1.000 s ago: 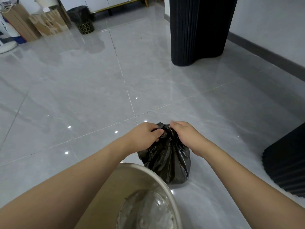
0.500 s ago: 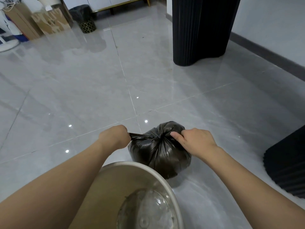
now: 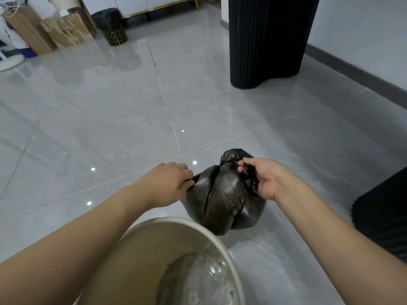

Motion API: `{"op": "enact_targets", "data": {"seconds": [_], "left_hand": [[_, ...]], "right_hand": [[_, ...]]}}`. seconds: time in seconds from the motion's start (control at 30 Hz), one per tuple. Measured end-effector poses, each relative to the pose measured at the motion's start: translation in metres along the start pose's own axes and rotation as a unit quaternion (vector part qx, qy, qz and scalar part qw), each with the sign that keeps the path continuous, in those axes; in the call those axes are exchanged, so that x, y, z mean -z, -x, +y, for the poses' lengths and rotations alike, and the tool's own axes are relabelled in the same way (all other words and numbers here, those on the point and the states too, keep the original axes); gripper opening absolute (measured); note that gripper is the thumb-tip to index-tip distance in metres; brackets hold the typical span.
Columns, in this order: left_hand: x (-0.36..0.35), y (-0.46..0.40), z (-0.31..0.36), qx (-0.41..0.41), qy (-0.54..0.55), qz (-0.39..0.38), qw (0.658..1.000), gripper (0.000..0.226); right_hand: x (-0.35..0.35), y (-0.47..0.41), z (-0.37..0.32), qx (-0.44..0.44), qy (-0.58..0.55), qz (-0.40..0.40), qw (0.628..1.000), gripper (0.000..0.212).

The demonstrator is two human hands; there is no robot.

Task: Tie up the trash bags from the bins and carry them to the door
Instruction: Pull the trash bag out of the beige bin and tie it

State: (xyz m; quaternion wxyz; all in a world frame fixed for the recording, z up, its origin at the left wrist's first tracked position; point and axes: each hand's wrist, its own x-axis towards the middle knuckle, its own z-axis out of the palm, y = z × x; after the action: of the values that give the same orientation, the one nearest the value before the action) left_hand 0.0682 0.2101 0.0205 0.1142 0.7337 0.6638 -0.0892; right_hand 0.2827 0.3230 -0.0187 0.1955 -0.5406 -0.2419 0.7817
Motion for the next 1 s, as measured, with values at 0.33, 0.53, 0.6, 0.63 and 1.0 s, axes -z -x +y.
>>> {"op": "enact_targets", "data": {"seconds": [0.33, 0.53, 0.6, 0.63, 1.0], "left_hand": [[0.008, -0.001, 0.018, -0.004, 0.037, 0.040, 0.998, 0.022], [0.010, 0.000, 0.041, -0.013, 0.129, -0.046, 0.991, 0.025], [0.011, 0.000, 0.046, -0.014, 0.150, -0.054, 0.987, 0.021], [0.012, -0.001, 0.047, -0.011, 0.157, -0.053, 0.986, 0.019], [0.012, -0.012, 0.042, 0.098, 0.264, 0.014, 0.959, 0.030]], "right_hand": [[-0.001, 0.015, -0.012, 0.155, 0.186, 0.106, 0.964, 0.026], [-0.009, 0.002, 0.014, 0.004, -0.126, -0.096, 0.987, 0.022], [-0.012, -0.005, 0.030, 0.059, -0.100, -0.075, 0.990, 0.016], [-0.013, -0.006, 0.037, 0.089, -0.062, -0.060, 0.992, 0.017], [-0.010, -0.024, 0.071, 0.139, 0.202, -0.057, 0.968, 0.044]]}}
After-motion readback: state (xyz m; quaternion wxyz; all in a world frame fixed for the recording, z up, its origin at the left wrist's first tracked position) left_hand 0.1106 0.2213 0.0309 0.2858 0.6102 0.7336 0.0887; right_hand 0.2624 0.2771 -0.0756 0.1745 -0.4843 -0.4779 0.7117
